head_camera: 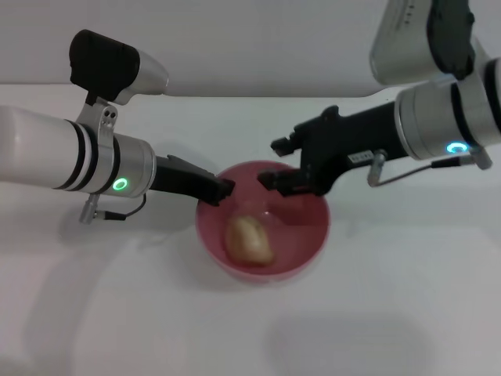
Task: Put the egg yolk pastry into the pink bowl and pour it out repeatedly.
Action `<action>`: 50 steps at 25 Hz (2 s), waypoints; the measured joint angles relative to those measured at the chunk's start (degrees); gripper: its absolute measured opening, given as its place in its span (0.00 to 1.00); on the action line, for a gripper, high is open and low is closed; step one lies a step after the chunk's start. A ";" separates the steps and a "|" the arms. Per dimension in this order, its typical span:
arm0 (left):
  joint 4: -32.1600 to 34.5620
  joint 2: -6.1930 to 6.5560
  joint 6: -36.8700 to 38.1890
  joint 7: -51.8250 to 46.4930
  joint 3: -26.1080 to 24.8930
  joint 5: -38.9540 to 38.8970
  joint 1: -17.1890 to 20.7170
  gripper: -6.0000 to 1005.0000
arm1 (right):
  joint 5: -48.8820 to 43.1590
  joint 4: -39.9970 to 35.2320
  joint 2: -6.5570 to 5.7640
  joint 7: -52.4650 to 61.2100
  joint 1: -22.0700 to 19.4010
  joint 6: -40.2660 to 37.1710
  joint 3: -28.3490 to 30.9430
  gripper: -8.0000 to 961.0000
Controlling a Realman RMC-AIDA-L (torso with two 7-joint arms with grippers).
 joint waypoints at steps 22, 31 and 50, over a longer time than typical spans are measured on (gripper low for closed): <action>-1.00 -0.02 -7.34 -1.38 9.11 -0.43 -0.55 0.20 | 0.36 5.40 0.24 0.19 -6.23 9.50 9.02 0.51; 4.42 0.26 -3.94 -1.34 -0.80 -2.71 1.50 0.59 | 0.36 6.99 0.10 0.22 -6.43 11.13 9.06 0.51; -24.00 0.61 18.81 45.01 -47.11 -58.09 9.20 0.83 | 46.58 32.62 -0.26 -14.02 -7.04 9.44 27.09 0.51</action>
